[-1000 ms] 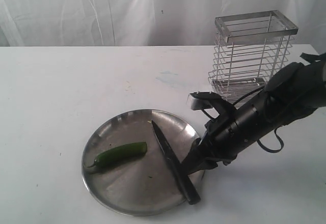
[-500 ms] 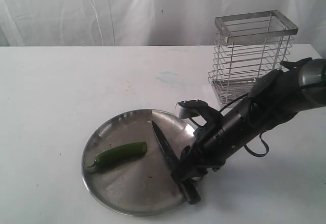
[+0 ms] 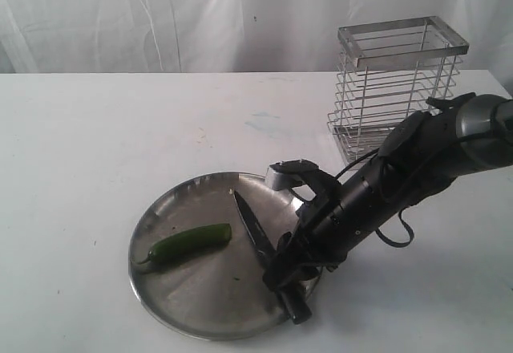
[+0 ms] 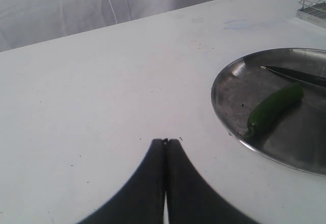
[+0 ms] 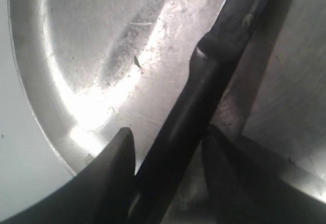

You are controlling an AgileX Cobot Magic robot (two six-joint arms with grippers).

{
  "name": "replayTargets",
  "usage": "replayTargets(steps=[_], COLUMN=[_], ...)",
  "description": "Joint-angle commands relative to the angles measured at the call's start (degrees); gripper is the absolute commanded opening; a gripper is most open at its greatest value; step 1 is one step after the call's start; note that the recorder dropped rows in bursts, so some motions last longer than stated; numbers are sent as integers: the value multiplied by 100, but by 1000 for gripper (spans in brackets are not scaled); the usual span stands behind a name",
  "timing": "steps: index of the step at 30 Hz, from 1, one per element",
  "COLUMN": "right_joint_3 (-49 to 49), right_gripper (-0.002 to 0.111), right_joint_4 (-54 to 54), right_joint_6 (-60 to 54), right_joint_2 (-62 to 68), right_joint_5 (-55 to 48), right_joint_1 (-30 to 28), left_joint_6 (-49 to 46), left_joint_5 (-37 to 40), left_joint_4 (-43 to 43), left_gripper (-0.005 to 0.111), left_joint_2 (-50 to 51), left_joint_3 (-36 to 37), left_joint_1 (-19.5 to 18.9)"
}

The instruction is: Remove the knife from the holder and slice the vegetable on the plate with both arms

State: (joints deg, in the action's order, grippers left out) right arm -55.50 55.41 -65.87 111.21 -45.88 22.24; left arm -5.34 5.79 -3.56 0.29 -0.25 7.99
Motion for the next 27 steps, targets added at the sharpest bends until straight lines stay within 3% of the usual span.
replayTargets(steps=[1, 10, 18, 24, 27], right_joint_3=[19, 10, 10, 70, 490], right_gripper=[31, 3, 1, 1, 1], right_joint_4=[-135, -137, -256, -2464, -2353], right_joint_6=[105, 398, 994, 3181, 3560], right_joint_2=[102, 17, -799, -2441, -3198], right_joint_5=[123, 138, 71, -454, -497], right_joint_1=[3, 3, 3, 3, 3], left_joint_6=[-13, -13, -13, -13, -13], left_joint_5=[-12, -12, -12, -12, -12], left_joint_4=[-29, -29, -29, -29, -29], left_gripper=[1, 1, 1, 1, 1], left_joint_2=[-29, -29, -29, -29, -29], left_joint_3=[25, 25, 25, 25, 25], left_joint_1=[29, 29, 29, 29, 29])
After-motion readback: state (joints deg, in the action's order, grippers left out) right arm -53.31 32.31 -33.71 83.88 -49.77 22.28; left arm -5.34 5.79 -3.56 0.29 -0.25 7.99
